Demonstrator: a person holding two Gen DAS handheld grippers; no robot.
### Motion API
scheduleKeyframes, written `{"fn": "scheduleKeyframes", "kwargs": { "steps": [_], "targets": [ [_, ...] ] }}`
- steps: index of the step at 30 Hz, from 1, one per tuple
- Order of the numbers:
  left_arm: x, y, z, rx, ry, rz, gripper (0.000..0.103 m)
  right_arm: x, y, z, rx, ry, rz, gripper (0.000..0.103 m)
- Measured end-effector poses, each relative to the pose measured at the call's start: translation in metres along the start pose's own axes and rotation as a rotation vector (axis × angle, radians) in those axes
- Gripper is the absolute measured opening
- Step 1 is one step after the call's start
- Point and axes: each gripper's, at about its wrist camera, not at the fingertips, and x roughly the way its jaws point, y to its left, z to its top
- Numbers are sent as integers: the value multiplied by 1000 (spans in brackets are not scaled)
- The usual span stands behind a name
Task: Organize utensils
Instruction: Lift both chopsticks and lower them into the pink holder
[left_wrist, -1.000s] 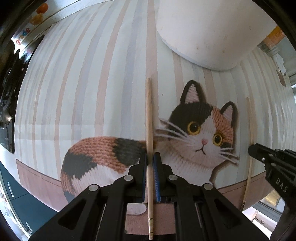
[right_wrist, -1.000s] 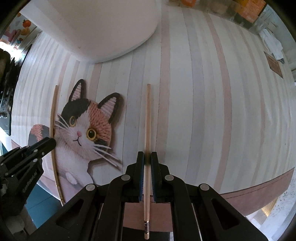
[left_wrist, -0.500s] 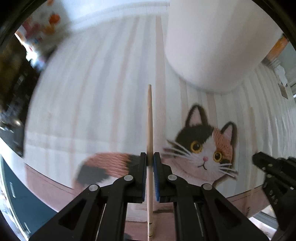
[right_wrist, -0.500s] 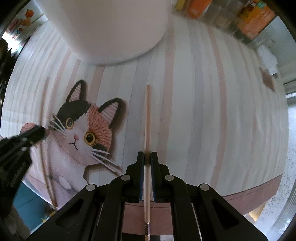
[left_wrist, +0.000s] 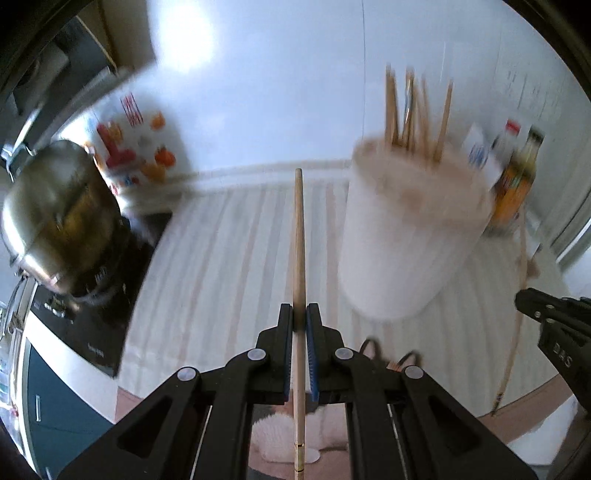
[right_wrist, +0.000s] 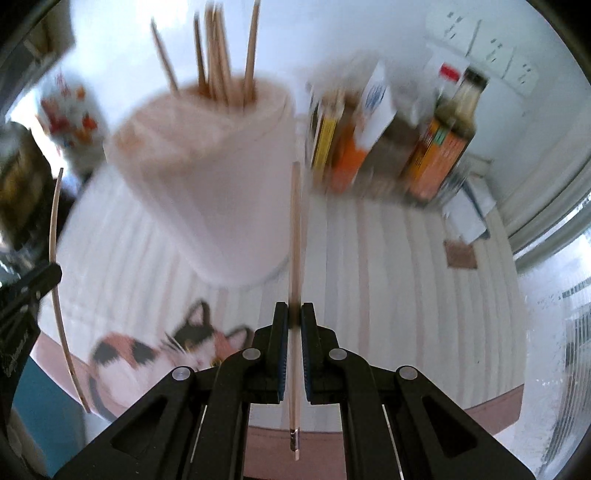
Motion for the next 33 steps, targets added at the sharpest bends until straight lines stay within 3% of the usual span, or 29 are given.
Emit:
{"fn": "scheduleKeyframes", "kwargs": {
  "steps": [4, 8, 10, 14, 19, 26, 33],
  "targets": [
    [-42, 7, 34, -29, -76, -66, 5, -39, -12, 31, 49, -97, 44, 7],
    [-70, 10, 77, -105, -127, -200, 5, -78, -32, 71, 125, -200, 135, 7],
    [-79, 6, 96, -126, -153, -231, 5, -89, -38, 89, 161, -245, 170, 7],
    [-74, -3, 133, -160, -208, -278, 5, -97, -50, 124, 233, -322, 218, 7],
    [-52, -9, 166, -245, -221, -342, 5, -97, -53, 156, 293, -381, 247, 7],
    [-16, -27, 189, -317, -238, -370, 5, -68, -63, 188, 352, -402, 273, 7],
    [11, -49, 195, -293, -289, -314, 5, -34, -72, 198, 375, -385, 291, 7]
  ]
}}
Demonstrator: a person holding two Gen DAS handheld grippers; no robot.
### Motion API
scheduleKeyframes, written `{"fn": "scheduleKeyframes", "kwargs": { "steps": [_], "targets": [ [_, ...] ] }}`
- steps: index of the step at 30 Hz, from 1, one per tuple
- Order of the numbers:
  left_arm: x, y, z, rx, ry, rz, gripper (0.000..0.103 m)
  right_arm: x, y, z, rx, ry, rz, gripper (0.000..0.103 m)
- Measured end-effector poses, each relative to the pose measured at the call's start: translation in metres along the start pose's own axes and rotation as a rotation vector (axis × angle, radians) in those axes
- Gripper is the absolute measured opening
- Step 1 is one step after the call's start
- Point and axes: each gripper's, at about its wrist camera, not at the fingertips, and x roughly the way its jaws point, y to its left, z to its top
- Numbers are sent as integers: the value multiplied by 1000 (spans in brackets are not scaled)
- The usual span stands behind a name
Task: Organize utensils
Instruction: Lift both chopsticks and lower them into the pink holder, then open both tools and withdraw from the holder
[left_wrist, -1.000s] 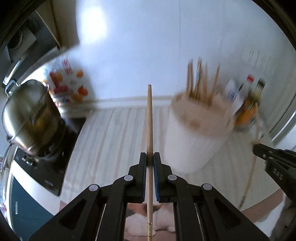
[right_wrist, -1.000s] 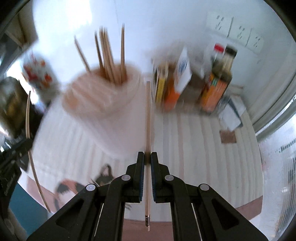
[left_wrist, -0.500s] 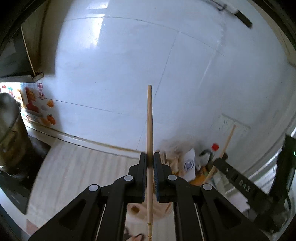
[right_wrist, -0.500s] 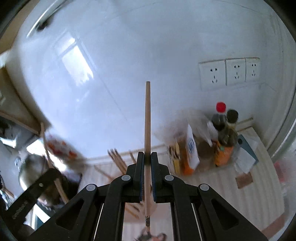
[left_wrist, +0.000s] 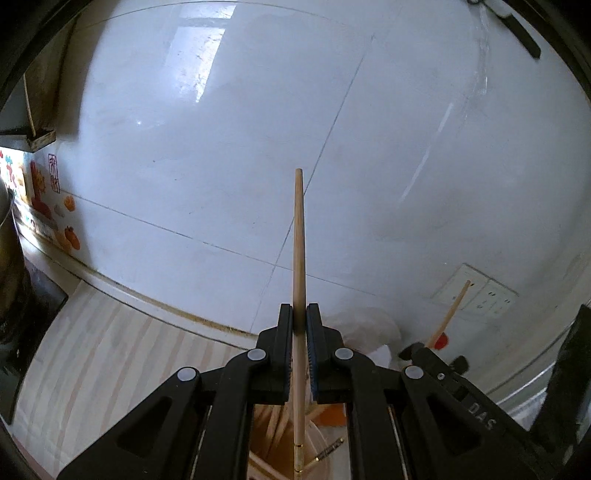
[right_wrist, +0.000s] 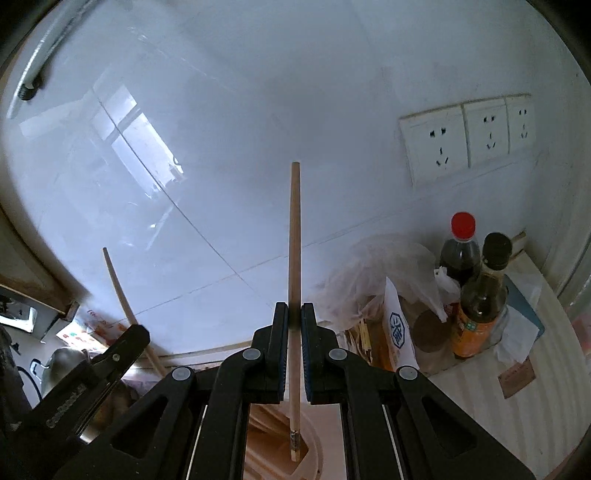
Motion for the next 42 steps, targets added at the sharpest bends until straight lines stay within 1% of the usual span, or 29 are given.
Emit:
{"fn": "scheduleKeyframes", "kwargs": {
  "steps": [4, 9, 16, 19, 21, 22, 23, 24, 25, 26, 27, 30, 31, 32, 33, 35, 36, 38, 39, 40, 41, 42],
  "targets": [
    [15, 0, -9, 17, 6, 17, 5, 9, -8, -4, 14, 15, 13, 7],
    [24, -2, -17, 27, 41, 28, 5, 15, -13, -9, 5, 43, 29, 7],
    [14, -8, -25, 70, 61, 32, 5, 18, -16, -20, -14, 102, 59, 7],
    [3, -9, -28, 91, 75, 32, 9, 17, -17, -24, -29, 131, 74, 8],
    [-8, -8, -27, 100, 79, 39, 9, 16, -15, -27, -56, 169, 86, 9],
    [-13, -8, -26, 100, 75, 43, 13, 16, -15, -27, -62, 181, 92, 11],
    [-20, -7, -26, 102, 70, 52, 23, 15, -15, -28, -70, 189, 99, 16],
    [-26, -6, -25, 105, 66, 65, 31, 11, -15, -30, -77, 191, 108, 23],
    [-32, -5, -24, 102, 59, 70, 47, 10, -15, -30, -82, 192, 113, 26],
    [-40, -2, -23, 98, 44, 75, 58, 7, -14, -30, -88, 192, 115, 32],
    [-46, -1, -23, 97, 35, 84, 61, 4, -14, -30, -92, 191, 117, 34],
    [-61, 5, -24, 108, 15, 133, 65, -6, -14, -31, -104, 184, 123, 35],
    [-65, 7, -25, 109, 15, 147, 76, -8, -14, -31, -108, 181, 122, 37],
    [-69, 12, -25, 104, 14, 158, 86, -12, -13, -31, -117, 175, 121, 41],
    [-73, 18, -28, 93, 10, 176, 88, -16, -13, -32, -126, 169, 118, 43],
    [-76, 29, -32, 71, 9, 212, 88, -21, -11, -34, -141, 157, 115, 45],
    [-74, 34, -33, 64, 16, 245, 88, -21, -11, -33, -139, 158, 119, 45],
    [-65, 42, -32, 60, 37, 362, 92, -13, -11, -30, -129, 173, 130, 45],
    [-62, 43, -32, 74, 35, 410, 94, -7, -12, -28, -119, 180, 131, 45],
    [-56, 43, -31, 103, 29, 488, 98, -1, -12, -25, -113, 186, 132, 45],
    [-49, 45, -30, 128, 29, 556, 98, 7, -11, -22, -109, 199, 137, 45],
    [-43, 47, -28, 142, 37, 594, 98, 15, -9, -19, -107, 214, 144, 45]
  ]
}}
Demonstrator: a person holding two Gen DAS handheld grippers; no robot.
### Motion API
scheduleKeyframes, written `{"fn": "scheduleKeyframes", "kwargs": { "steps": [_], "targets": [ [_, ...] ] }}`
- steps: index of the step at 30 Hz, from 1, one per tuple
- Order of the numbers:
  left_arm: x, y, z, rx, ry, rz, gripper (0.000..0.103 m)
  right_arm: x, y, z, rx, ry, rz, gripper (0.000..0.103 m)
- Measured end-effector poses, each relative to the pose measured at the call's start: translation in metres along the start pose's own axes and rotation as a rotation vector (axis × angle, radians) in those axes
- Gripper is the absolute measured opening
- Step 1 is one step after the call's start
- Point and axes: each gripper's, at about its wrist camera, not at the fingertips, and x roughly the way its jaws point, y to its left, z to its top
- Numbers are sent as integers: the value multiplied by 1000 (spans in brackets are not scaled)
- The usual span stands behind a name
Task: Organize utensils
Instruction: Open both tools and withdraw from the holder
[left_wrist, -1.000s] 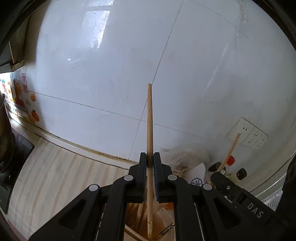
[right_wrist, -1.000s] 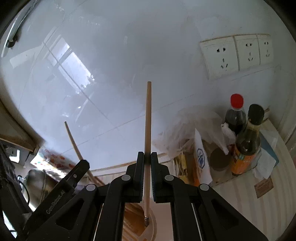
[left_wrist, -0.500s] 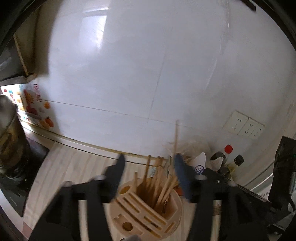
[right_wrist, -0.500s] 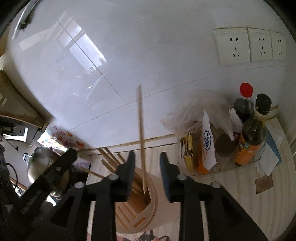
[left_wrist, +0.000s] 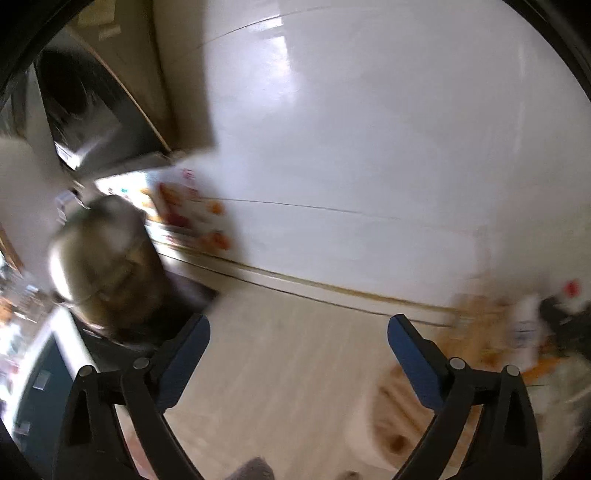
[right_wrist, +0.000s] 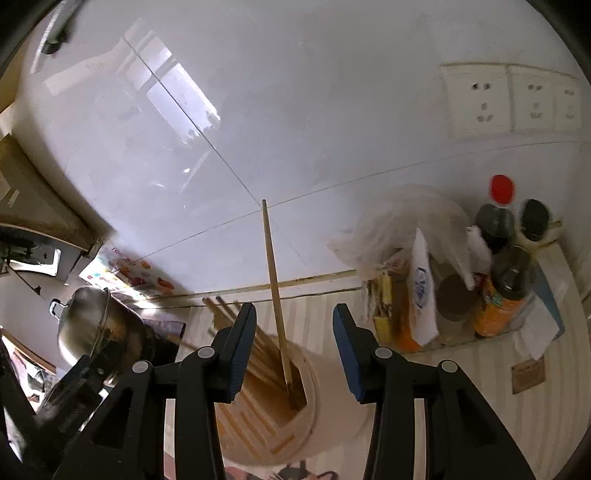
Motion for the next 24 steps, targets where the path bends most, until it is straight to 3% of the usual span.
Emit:
{"fn": "scheduleKeyframes", "kwargs": {
  "steps": [7, 11, 13, 14, 21, 24],
  "targets": [
    [42, 2, 3, -1, 82, 62, 99, 55, 3, 30, -14, 89, 41, 45],
    [57, 3, 0, 5, 114, 73, 99, 89, 3, 44, -18, 149, 106, 45],
    [62, 4, -2, 8, 128, 76, 99, 101, 6, 49, -37, 165, 122, 26],
    [64, 4, -3, 5, 134, 73, 99, 103, 10, 50, -58, 161, 115, 8],
    [47, 9, -11, -45, 148, 10, 99, 44, 46, 35, -270, -19, 63, 7],
    [37, 11, -17, -45, 138, -9, 99, 27, 57, 17, -340, -4, 68, 7]
  ]
}}
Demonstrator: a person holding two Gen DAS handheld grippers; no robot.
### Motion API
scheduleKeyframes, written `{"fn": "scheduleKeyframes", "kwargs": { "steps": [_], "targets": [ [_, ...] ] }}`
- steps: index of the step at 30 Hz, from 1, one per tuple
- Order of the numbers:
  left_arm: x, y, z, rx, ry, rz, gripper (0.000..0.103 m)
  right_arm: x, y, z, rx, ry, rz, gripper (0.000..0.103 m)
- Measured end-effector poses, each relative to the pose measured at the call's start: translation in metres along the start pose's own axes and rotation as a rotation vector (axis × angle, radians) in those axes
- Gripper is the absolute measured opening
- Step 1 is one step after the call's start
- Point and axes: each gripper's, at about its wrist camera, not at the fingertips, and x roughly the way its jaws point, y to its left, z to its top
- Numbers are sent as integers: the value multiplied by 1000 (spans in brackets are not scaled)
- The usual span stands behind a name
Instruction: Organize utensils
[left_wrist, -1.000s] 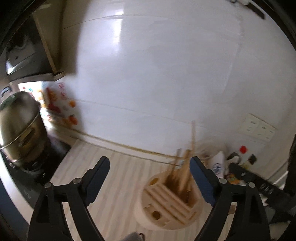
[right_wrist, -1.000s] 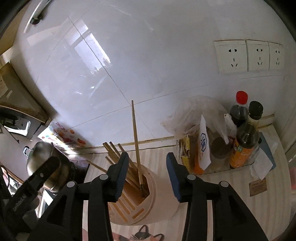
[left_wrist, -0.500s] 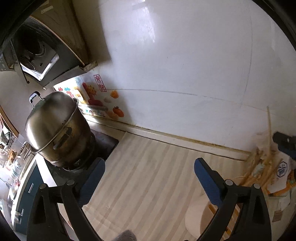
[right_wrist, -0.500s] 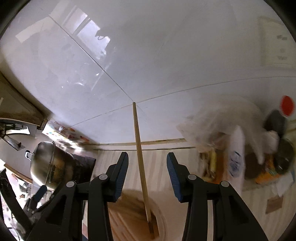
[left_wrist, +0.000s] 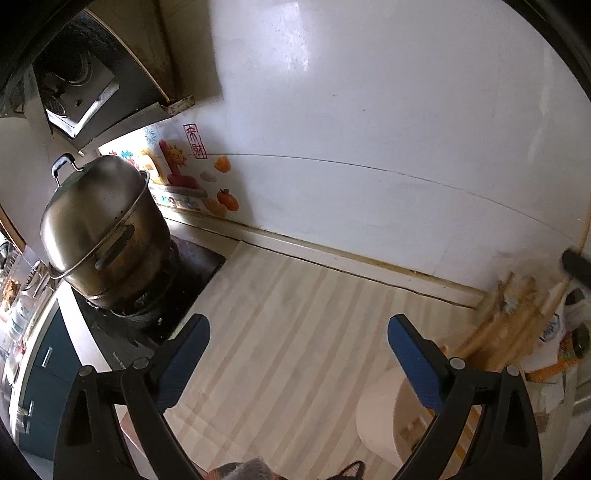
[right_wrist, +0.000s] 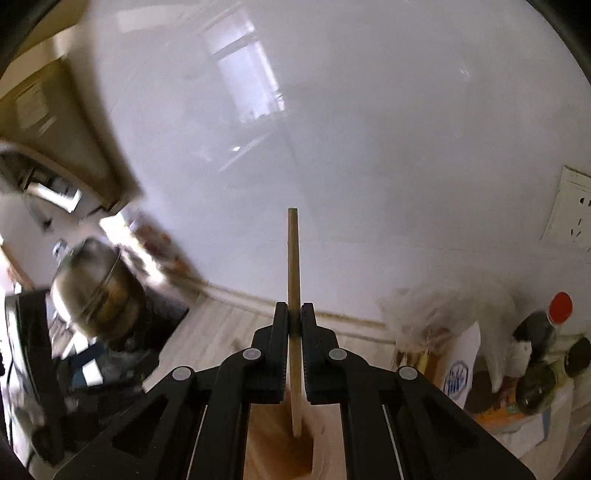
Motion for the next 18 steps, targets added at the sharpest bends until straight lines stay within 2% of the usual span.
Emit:
{"fn": "scheduleKeyframes", "kwargs": {
  "steps": [2, 4, 6, 8, 10, 12, 14, 18],
  "targets": [
    [-8, 2, -5, 3, -6, -8, 99, 1, 5, -7, -17, 43, 0, 8],
    [-18, 4, -9, 4, -18, -30, 99, -4, 5, -16, -12, 59, -23, 23],
    [-31, 8, -16, 2, -35, -51, 99, -18, 2, -27, 13, 34, -57, 58],
    [-43, 13, -23, 1, -46, -87, 103, -37, 3, -42, 35, -1, -108, 69],
    [-52, 15, -30, 18, -50, -101, 103, -51, 8, -58, 38, -7, -177, 75],
    [-64, 16, -40, 45, -64, -114, 103, -60, 13, -75, 38, 1, -258, 92],
    [-74, 19, -50, 70, -77, -122, 103, -70, 20, -92, 34, 13, -328, 100],
    [-92, 27, -65, 101, -83, -147, 103, -87, 41, -118, 29, 22, -416, 103]
  ]
}}
